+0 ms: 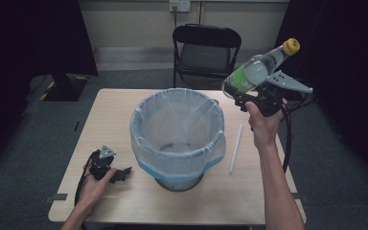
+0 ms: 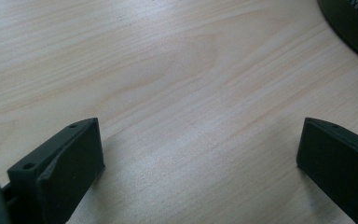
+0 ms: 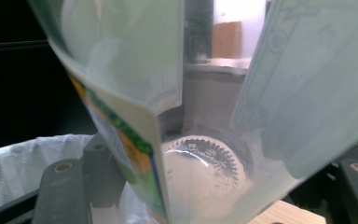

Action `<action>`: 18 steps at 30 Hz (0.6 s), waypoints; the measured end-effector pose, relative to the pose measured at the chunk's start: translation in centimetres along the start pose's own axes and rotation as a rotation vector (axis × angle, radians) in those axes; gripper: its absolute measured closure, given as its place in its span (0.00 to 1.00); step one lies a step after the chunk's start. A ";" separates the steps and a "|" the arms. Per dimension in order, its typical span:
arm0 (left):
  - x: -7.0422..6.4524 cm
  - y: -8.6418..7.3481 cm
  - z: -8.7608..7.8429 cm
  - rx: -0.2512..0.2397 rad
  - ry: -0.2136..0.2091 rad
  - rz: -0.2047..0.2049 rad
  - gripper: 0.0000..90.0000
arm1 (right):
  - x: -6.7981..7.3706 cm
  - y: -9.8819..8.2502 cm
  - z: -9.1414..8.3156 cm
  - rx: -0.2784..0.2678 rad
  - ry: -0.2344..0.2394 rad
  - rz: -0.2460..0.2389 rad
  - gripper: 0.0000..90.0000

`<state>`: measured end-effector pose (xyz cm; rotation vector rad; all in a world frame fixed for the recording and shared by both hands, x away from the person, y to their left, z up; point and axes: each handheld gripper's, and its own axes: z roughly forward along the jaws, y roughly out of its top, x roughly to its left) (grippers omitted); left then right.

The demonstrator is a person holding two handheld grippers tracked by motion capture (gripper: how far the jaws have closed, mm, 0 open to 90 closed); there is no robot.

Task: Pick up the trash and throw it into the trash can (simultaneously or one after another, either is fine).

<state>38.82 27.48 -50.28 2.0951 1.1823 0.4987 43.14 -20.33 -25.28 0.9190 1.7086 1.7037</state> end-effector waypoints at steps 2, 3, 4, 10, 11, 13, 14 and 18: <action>0.0 0.0 0.0 -0.001 -0.001 0.000 0.00 | 0.7 0.5 0.1 -0.008 0.022 -0.003 0.31; 0.0 0.0 0.0 -0.001 -0.001 0.000 0.00 | 0.7 0.5 0.1 -0.008 0.022 -0.003 0.31; 0.0 0.0 0.0 -0.001 -0.001 -0.001 0.00 | 1.0 0.6 0.1 -0.011 0.033 -0.002 0.31; 0.0 0.0 0.0 0.000 0.000 0.000 0.00 | 2.9 1.6 0.2 -0.007 0.114 -0.002 0.31; 0.0 0.0 0.0 -0.001 -0.001 -0.001 0.00 | 3.1 1.7 0.2 -0.008 0.127 0.002 0.31; 0.0 0.0 0.0 0.000 0.000 0.000 0.00 | 3.5 1.9 0.4 -0.008 0.150 0.001 0.31; 0.0 0.0 0.0 -0.001 -0.001 0.000 0.00 | 3.6 2.0 0.4 -0.004 0.158 0.000 0.31; 0.0 0.0 0.0 -0.001 -0.001 0.000 0.00 | 4.4 2.4 1.0 0.011 0.183 -0.012 0.31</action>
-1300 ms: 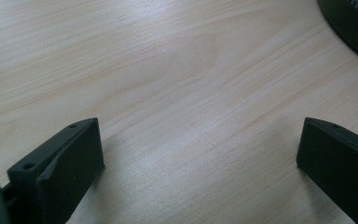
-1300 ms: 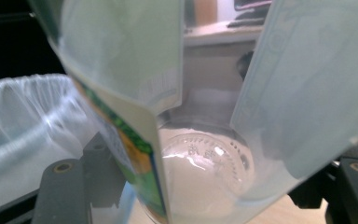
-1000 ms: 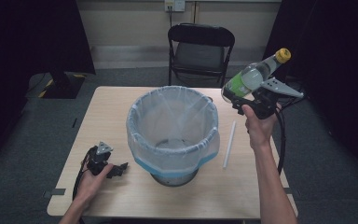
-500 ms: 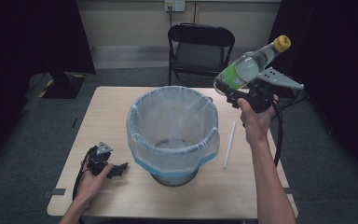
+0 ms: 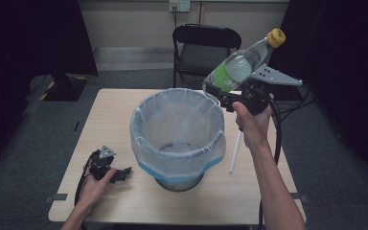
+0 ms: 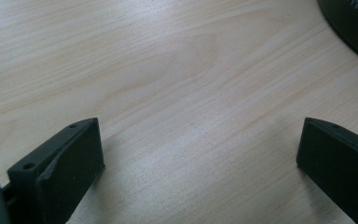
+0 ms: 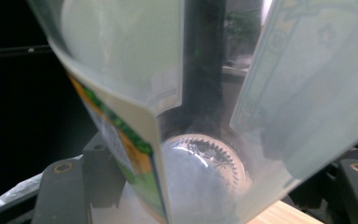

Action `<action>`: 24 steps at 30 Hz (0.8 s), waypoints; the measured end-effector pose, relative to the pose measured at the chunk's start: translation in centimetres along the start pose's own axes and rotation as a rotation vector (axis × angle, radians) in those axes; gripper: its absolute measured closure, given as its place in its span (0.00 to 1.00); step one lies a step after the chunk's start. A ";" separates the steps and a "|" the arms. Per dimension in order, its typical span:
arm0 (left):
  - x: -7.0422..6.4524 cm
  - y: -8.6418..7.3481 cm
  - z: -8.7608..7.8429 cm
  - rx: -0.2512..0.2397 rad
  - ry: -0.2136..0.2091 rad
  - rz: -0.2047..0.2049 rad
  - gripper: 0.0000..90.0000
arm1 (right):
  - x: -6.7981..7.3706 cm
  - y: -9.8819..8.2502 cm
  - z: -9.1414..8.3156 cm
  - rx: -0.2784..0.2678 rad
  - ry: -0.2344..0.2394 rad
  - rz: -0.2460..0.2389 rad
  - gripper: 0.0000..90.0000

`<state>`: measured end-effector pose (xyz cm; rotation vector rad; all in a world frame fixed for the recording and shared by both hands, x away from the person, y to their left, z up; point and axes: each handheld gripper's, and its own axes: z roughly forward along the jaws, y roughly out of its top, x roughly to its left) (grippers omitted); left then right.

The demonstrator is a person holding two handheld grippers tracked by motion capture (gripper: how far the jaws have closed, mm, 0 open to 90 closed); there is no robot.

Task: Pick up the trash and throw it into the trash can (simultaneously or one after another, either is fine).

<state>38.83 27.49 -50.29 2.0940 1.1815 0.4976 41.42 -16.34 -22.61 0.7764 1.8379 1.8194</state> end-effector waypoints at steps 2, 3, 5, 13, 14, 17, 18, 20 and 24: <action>0.0 0.0 0.0 0.001 0.001 0.000 0.00 | 0.4 0.2 0.3 0.015 0.014 -0.005 0.31; 0.0 0.0 0.0 0.000 0.000 0.000 0.00 | 0.4 0.2 0.3 0.015 0.014 -0.005 0.31; 0.0 0.0 0.0 0.000 0.000 0.000 0.00 | 0.8 0.5 0.9 0.014 0.051 0.000 0.31; 0.0 0.0 0.0 0.000 0.000 0.000 0.00 | 1.7 0.4 2.5 0.069 0.128 0.011 0.31; 0.0 0.0 0.0 0.000 0.000 0.000 0.00 | 1.8 0.3 2.7 0.080 0.134 0.007 0.31; 0.0 0.0 0.0 0.001 0.001 0.000 0.00 | 2.0 0.1 3.3 0.104 0.169 0.012 0.31; 0.0 0.0 0.0 0.001 0.001 0.000 0.00 | 2.0 0.1 3.3 0.104 0.169 0.012 0.31; 0.0 0.0 0.0 0.000 0.000 0.000 0.00 | 2.2 -0.1 3.8 0.125 0.180 0.010 0.31; 0.0 0.0 0.0 0.000 0.000 0.000 0.00 | 2.7 0.2 4.5 0.159 0.192 0.001 0.31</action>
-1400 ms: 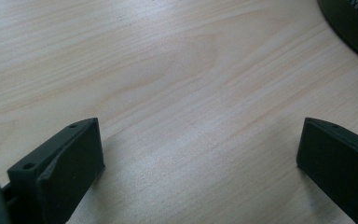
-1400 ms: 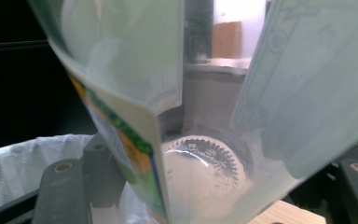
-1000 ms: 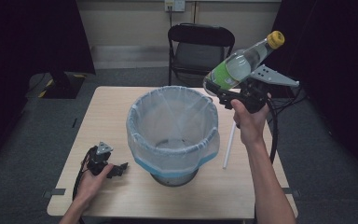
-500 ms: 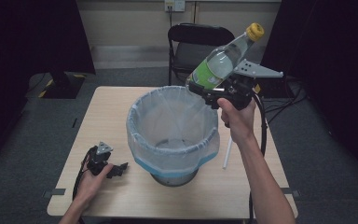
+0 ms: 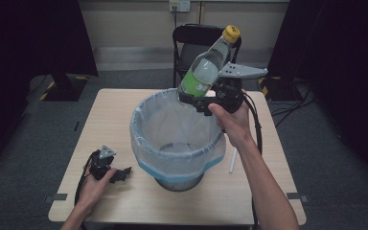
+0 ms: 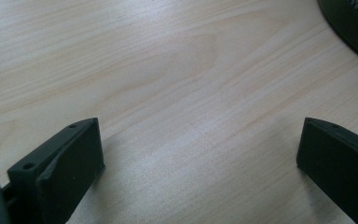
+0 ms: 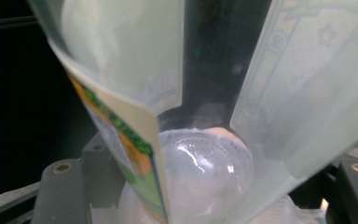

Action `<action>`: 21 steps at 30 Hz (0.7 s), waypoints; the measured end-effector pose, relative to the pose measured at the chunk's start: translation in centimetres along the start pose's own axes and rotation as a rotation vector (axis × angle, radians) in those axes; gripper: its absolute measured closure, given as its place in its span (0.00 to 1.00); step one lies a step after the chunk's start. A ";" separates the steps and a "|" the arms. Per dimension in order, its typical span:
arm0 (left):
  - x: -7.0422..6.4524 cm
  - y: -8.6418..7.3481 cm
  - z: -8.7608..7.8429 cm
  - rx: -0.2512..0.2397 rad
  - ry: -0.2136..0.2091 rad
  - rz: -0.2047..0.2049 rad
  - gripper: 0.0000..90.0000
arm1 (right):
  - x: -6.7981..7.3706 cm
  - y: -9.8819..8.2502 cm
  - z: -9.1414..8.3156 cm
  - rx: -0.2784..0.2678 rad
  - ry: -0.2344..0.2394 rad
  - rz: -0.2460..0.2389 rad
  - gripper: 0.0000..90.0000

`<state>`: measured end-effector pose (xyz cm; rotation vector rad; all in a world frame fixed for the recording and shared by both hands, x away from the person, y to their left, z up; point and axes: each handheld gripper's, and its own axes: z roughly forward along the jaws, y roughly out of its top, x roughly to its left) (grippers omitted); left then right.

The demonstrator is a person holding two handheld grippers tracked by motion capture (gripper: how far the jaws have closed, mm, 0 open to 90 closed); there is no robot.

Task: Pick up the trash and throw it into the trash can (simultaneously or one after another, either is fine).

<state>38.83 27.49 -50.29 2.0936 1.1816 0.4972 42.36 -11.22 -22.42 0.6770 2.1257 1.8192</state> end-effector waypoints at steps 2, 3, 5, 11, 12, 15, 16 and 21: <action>0.0 0.0 0.0 0.000 0.000 0.000 0.00 | 0.1 0.1 0.1 0.000 0.003 0.000 0.31; 0.0 0.0 0.0 0.001 0.001 0.000 0.00 | 0.1 0.2 0.4 0.004 0.006 -0.001 0.31; 0.0 0.0 0.0 0.000 0.000 0.000 0.00 | 0.2 0.2 0.6 0.012 0.015 0.003 0.31; 0.0 0.0 0.0 0.000 0.000 0.001 0.00 | 0.3 0.8 0.2 -0.050 0.014 0.008 0.30; 0.0 0.0 0.0 0.001 0.000 0.000 0.00 | 0.4 1.0 0.2 -0.063 0.022 0.003 0.30; 0.0 0.0 0.0 -0.005 0.005 -0.007 0.00 | 0.9 1.4 0.0 -0.069 0.011 -0.017 0.27; 0.2 0.0 0.0 -0.004 0.006 -0.006 0.01 | 1.0 1.3 -0.2 -0.076 0.015 -0.012 0.26; 0.3 0.0 -0.1 0.000 0.006 -0.003 0.00 | 0.7 1.0 -1.0 -0.101 -0.003 -0.008 0.26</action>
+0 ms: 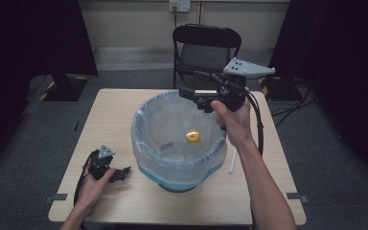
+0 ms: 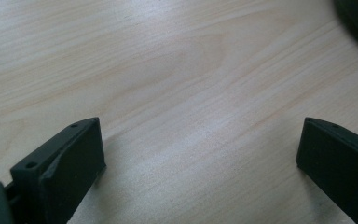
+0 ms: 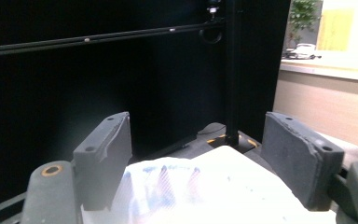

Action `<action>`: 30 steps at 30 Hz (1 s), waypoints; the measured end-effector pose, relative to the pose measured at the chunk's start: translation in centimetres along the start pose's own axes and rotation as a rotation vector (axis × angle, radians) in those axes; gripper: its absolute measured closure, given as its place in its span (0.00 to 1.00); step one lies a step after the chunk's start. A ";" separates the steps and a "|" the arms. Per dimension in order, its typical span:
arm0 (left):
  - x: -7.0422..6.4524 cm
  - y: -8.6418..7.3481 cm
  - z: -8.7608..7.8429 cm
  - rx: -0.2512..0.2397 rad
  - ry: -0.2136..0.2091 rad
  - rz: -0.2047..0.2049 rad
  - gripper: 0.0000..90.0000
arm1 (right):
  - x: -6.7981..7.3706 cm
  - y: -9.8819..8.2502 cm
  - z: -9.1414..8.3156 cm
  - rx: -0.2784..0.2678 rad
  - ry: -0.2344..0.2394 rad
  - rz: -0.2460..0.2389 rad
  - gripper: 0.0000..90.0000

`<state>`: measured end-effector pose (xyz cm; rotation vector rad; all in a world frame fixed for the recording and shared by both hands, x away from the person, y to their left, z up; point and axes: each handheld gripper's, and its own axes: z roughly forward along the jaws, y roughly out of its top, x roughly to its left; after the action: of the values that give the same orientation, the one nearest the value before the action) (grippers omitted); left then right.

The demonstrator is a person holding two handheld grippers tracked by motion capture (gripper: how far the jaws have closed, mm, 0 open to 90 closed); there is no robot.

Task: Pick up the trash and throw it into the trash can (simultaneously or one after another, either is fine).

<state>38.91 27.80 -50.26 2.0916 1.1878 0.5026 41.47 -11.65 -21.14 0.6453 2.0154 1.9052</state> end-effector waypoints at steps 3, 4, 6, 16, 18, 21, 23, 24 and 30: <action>0.0 0.0 0.0 0.000 0.002 -0.005 0.00 | -0.3 0.0 -0.5 -0.004 -0.013 0.005 0.27; 0.0 0.0 0.0 0.000 0.002 -0.005 0.00 | -0.3 0.0 -0.5 -0.004 -0.013 0.005 0.27; 0.1 -0.1 0.0 -0.001 0.000 -0.010 0.00 | -0.7 -0.3 -1.0 0.005 -0.032 0.009 0.27; 0.2 -0.1 -0.1 0.006 0.009 -0.006 0.00 | -2.8 -1.1 -3.2 0.003 -0.127 0.037 0.28; 0.2 -0.1 -0.1 0.006 0.008 -0.005 0.00 | -3.2 -1.4 -3.5 0.007 -0.141 0.042 0.28; 0.2 -0.1 -0.1 0.006 0.008 -0.005 0.00 | -3.6 -1.7 -3.7 0.013 -0.158 0.048 0.28; 0.2 -0.1 -0.1 0.006 0.008 -0.005 0.00 | -3.9 -1.9 -3.9 0.016 -0.170 0.052 0.27; 0.2 -0.1 -0.1 0.006 0.008 -0.005 0.00 | -4.1 -2.0 -4.0 0.015 -0.176 0.055 0.27; 0.2 -0.1 -0.1 0.002 0.010 -0.005 0.00 | -4.8 -2.6 -5.1 0.023 -0.241 0.053 0.26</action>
<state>38.88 28.06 -50.26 2.0898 1.1993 0.5100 42.72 -18.57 -23.73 0.8965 1.8879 1.7400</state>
